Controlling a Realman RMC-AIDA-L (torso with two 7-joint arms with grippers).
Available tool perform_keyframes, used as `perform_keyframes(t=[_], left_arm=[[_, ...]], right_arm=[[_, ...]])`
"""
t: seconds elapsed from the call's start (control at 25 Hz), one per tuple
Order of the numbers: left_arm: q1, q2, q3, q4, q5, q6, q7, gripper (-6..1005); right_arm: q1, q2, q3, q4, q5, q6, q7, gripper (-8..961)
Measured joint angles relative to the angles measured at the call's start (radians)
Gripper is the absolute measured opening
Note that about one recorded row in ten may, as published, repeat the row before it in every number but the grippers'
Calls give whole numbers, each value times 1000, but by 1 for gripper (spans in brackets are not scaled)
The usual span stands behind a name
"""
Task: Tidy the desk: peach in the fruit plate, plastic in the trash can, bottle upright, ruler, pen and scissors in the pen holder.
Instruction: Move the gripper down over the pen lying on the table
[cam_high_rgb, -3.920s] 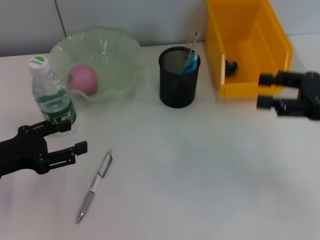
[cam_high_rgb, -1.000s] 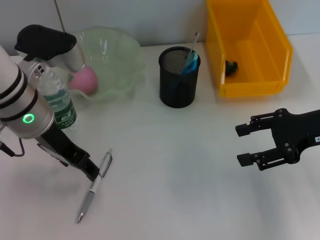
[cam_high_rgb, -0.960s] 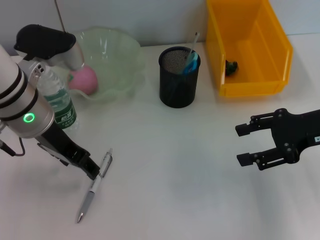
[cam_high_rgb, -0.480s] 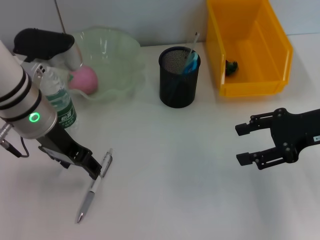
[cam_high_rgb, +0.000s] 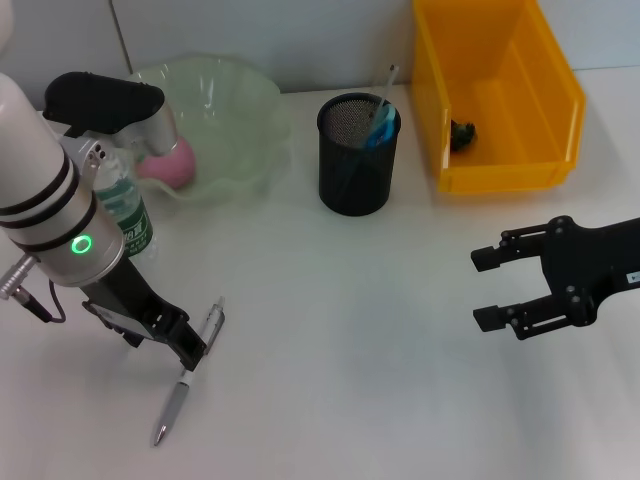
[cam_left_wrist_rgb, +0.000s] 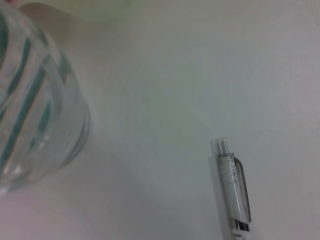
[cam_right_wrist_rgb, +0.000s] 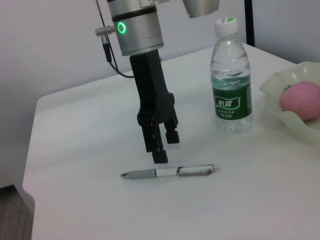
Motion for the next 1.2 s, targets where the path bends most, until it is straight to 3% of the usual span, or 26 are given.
perform_keyframes(t=[1.2], left_arm=[[-36,-1,62,-96,-39,-61,0,733]], right_arm=[[10,0,0,5,-18,24,0,744]])
